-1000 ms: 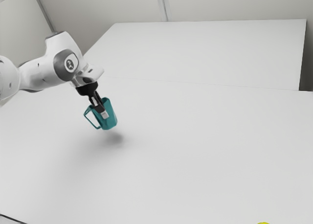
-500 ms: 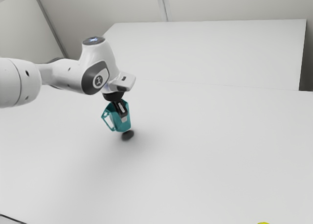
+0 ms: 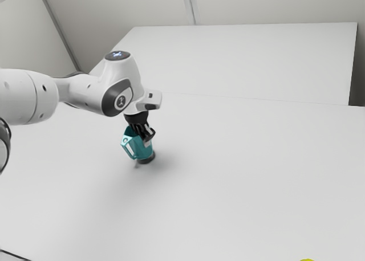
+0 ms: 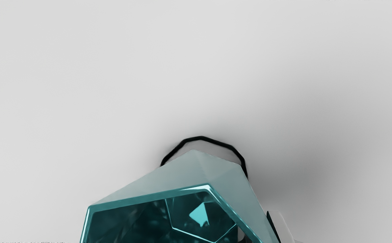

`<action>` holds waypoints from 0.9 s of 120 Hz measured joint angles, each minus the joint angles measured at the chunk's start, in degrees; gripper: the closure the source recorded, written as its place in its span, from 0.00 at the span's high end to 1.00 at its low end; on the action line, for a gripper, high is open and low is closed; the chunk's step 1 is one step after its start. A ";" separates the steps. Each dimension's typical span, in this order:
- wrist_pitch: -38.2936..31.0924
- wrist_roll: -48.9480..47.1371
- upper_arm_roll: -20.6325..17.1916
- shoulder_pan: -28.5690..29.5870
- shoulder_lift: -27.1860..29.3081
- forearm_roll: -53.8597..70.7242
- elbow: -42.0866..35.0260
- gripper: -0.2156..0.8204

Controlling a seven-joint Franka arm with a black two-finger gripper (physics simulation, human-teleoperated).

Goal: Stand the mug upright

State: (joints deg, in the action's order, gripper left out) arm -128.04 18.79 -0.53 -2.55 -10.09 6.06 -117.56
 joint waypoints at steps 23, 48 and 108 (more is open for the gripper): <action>-0.09 -3.13 0.00 -0.09 -0.60 -0.13 -0.11 0.10; 0.72 -5.38 -0.02 0.09 0.57 -0.96 -0.52 0.44; 10.13 -8.73 -0.18 -1.34 5.32 -2.37 10.01 0.73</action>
State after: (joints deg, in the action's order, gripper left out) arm -117.91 10.06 -0.71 -3.89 -4.77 3.69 -107.55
